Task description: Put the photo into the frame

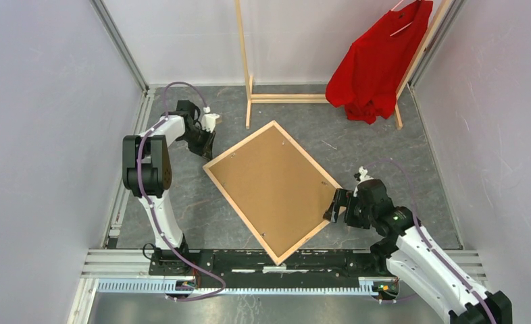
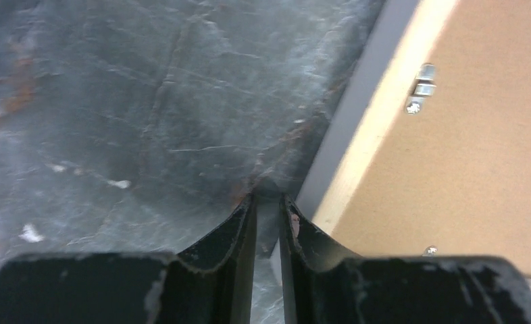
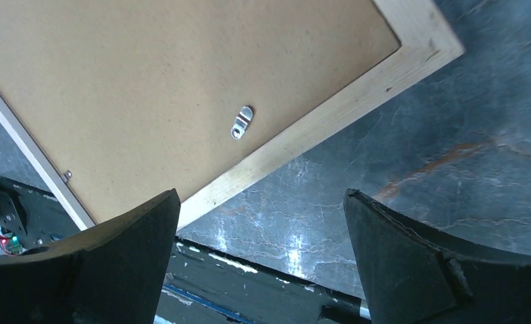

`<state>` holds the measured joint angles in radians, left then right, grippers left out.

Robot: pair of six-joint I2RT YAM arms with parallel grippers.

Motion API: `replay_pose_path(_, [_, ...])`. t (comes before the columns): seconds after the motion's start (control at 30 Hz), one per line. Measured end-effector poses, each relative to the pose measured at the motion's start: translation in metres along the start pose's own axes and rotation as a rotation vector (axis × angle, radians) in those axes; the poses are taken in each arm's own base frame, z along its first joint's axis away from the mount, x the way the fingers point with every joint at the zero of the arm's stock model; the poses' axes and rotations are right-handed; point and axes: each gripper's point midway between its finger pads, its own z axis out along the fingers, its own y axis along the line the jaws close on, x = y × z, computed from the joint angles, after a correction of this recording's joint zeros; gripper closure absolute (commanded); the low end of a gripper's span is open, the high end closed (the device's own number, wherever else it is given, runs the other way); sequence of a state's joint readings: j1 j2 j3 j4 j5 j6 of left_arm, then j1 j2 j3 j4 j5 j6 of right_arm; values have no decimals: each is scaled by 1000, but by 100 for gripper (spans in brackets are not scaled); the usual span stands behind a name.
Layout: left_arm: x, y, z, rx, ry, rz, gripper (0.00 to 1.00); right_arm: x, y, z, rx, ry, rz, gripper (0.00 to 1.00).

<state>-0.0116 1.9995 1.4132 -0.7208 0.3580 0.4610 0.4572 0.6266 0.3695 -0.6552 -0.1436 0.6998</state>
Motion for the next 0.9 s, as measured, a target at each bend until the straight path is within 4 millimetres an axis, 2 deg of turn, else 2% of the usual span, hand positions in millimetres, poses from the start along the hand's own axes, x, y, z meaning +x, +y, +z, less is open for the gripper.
replay_pose_path(0.13, [13, -12, 1, 29, 11, 8, 74, 10, -3, 11, 5, 53, 19, 2])
replay_pose_path(0.2, [18, -16, 0, 38, 13, 22, 74, 7, -2, 18, 5, 57, 22, 2])
replay_pose_path(0.4, [33, -25, -5, 57, 31, 81, 74, -22, 2, 34, 18, 25, 29, 2])
replay_pose_path(0.6, [64, -40, -13, 90, 95, 135, 74, -63, -5, 48, 99, -11, -1, 2])
replay_pose_path(0.73, [89, -60, -18, 127, 145, 186, 74, -90, -10, 50, 148, -65, -23, 2])
replay_pose_path(0.9, [110, -90, -20, 162, 207, 277, 73, -100, -21, 52, 206, -86, -46, 2])
